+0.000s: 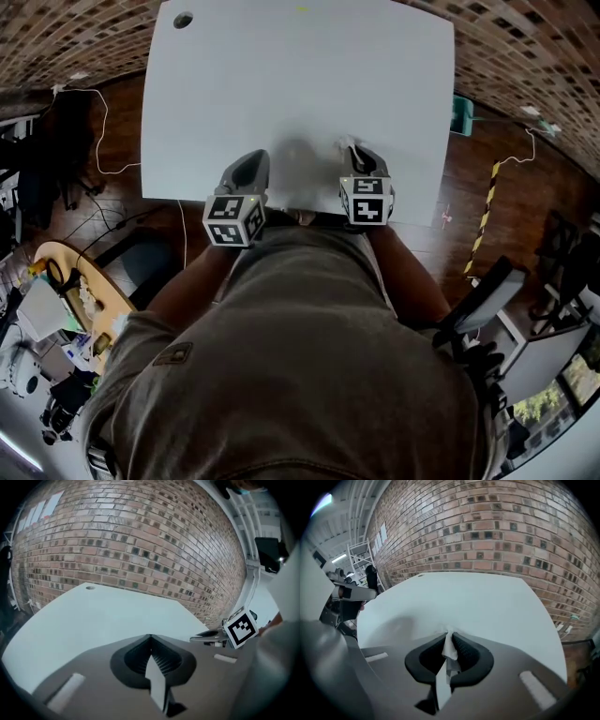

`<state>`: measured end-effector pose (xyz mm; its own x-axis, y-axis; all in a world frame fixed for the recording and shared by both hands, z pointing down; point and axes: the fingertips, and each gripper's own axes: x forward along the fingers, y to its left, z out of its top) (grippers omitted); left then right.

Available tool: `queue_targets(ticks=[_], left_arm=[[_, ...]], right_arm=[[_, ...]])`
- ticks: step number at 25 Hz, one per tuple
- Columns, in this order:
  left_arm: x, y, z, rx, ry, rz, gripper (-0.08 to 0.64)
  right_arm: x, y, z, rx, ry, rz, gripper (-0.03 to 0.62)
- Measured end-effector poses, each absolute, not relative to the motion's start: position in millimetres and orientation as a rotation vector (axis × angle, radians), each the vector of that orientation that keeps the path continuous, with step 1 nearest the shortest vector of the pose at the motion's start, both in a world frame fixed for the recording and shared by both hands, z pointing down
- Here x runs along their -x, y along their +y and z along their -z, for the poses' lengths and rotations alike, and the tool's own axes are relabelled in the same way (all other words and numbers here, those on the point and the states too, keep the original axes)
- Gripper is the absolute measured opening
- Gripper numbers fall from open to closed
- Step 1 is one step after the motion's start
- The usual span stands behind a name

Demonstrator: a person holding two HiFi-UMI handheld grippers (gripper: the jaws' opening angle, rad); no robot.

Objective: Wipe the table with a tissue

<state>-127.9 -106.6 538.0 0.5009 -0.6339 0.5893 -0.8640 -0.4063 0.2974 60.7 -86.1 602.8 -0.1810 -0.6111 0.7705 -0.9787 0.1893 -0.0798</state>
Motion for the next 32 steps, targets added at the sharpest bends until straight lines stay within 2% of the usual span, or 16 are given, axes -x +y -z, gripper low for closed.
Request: queue_targets(ticks=[9,24,32], left_arm=[[114,-110,-538,-2.199,-1.19,-0.53,0.002],[170,-94,-534,-2.134,-1.299,-0.509,0.002],[154,-95,-537,-2.162,-1.258,-0.519,0.002]], right_arm=[[-102,-78,-604,-1.592,-1.782,-0.815,0.033],[10,-78,-602,-1.36,-1.969,-0.773,0.034],[-16,-76,-604,-1.42,-1.928,-0.775,0.034]])
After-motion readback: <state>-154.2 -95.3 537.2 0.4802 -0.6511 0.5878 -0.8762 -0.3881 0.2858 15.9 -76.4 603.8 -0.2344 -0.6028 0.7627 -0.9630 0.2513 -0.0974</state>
